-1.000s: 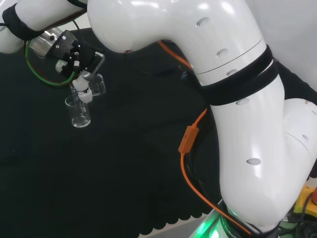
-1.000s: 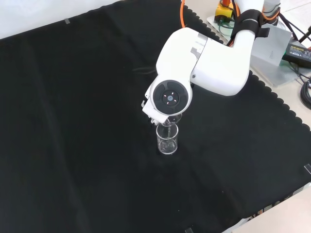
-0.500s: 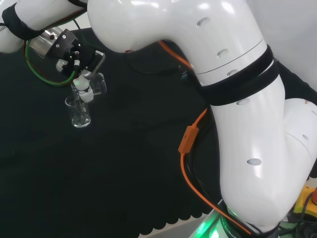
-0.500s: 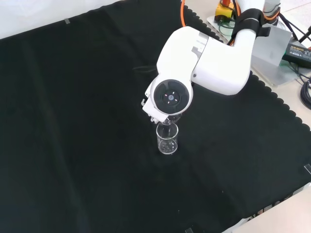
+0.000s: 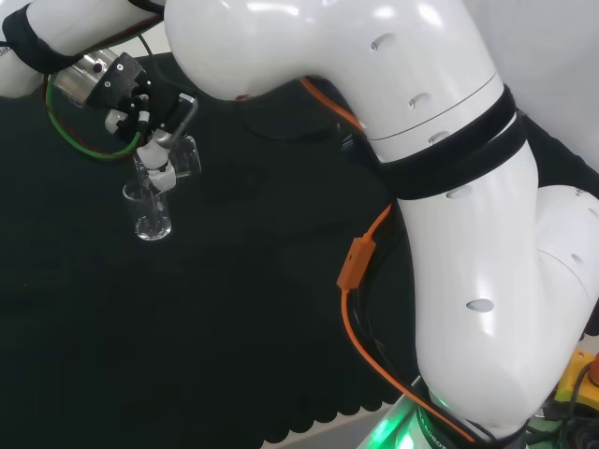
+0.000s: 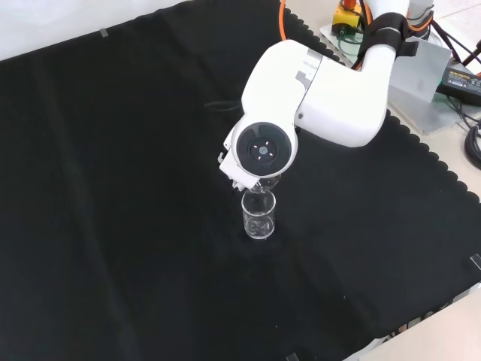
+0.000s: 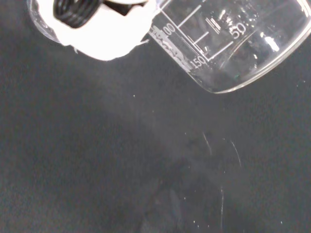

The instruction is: Pour the water from the handheld beaker into the one on the table.

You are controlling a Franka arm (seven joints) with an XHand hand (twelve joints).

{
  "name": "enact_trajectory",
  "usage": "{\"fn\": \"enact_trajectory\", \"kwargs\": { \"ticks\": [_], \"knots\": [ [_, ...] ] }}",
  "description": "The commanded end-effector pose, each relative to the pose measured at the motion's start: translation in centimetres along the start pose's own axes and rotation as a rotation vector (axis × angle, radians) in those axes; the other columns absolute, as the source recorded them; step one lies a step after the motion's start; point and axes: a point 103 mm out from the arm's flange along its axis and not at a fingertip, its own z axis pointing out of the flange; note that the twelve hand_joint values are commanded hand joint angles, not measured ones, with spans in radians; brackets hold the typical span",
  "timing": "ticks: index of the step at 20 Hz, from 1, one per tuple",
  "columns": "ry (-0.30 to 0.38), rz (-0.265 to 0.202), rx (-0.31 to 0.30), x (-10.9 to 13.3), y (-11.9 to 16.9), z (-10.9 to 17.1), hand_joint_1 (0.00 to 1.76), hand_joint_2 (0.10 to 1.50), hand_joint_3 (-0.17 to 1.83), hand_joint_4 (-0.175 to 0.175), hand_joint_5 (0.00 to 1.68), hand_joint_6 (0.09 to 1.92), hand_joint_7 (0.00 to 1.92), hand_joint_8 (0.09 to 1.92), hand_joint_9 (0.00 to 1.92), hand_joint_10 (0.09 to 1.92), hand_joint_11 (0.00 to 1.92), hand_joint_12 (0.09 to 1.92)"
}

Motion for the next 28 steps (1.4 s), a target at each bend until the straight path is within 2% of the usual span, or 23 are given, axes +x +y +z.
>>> {"fn": "enact_trajectory", "kwargs": {
  "ticks": [1,28],
  "knots": [
    [0.001,0.002,0.008,-0.04,0.07,-0.18,1.27,1.16,-0.17,-0.175,1.02,0.98,1.07,0.97,1.40,1.13,1.06,1.01],
    [-0.019,0.003,0.023,0.13,0.08,-0.52,1.27,1.16,-0.17,-0.175,1.02,0.98,1.07,0.97,1.40,1.13,1.06,1.01]
  ]
}}
